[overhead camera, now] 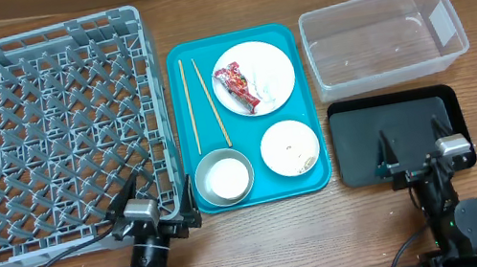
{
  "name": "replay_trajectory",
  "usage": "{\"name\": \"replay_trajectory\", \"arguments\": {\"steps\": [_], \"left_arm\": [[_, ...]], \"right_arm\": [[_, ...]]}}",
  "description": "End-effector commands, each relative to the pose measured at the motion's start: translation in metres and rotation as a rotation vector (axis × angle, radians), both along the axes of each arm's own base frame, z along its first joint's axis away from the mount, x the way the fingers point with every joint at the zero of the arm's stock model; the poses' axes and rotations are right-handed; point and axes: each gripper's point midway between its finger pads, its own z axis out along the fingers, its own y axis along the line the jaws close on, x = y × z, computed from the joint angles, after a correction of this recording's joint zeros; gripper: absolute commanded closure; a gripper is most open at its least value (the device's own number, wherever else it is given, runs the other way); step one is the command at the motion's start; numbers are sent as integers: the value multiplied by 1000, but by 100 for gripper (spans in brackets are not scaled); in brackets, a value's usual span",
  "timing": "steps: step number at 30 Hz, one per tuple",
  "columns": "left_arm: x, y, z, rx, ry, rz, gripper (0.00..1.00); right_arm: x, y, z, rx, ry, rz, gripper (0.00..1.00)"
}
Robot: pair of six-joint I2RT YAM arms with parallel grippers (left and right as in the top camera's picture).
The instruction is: Sort waste into correct bins and load items into the dishwasher
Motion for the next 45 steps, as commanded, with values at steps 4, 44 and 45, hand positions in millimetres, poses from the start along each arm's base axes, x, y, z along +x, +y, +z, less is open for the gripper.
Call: {"name": "replay_trajectory", "arguments": {"steps": [4,44,45], "left_arm": [[-14,-5,65,-110,-134,-63,0],[13,20,139,-218,896,228,0],[11,22,137,-211,905,240,0]], "right_arm": [[-24,32,78,162,-158,215,0],[21,259,-57,-82,1326,382,42],[20,262,-65,-95,1343,381,45]]}}
